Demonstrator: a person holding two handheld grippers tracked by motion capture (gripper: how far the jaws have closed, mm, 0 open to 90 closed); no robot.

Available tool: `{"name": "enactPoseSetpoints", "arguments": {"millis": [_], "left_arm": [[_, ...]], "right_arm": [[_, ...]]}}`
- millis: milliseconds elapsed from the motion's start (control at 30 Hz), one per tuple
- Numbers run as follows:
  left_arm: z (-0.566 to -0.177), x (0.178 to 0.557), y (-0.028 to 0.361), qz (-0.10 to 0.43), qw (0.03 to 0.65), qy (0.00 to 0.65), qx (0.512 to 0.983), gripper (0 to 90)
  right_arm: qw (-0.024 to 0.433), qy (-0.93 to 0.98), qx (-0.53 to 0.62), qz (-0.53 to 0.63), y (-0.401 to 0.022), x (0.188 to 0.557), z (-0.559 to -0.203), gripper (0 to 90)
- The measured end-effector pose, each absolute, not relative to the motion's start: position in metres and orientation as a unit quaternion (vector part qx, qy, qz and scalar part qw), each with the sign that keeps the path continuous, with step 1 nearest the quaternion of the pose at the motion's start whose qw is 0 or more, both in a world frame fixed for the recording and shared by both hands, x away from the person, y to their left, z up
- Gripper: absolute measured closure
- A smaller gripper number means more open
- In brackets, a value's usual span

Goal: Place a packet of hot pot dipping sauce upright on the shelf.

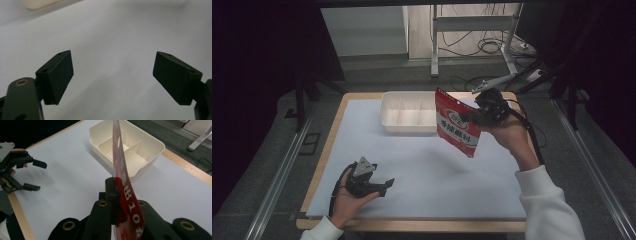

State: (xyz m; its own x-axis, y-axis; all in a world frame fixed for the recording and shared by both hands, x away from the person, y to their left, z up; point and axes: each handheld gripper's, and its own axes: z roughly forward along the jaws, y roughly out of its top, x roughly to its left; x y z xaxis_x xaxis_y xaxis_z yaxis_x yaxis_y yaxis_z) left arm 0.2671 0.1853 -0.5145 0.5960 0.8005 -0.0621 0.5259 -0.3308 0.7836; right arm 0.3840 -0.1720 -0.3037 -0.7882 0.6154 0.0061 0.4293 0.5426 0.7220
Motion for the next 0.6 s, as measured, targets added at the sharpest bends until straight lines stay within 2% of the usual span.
{"name": "enactPoseSetpoints", "arguments": {"millis": [600], "left_arm": [[-0.515,0.268,0.188,0.167,0.4,0.414,0.8,16.1]], "right_arm": [[0.139,0.863,0.312,0.372,-0.141,0.417,-0.29,88.5]]}}
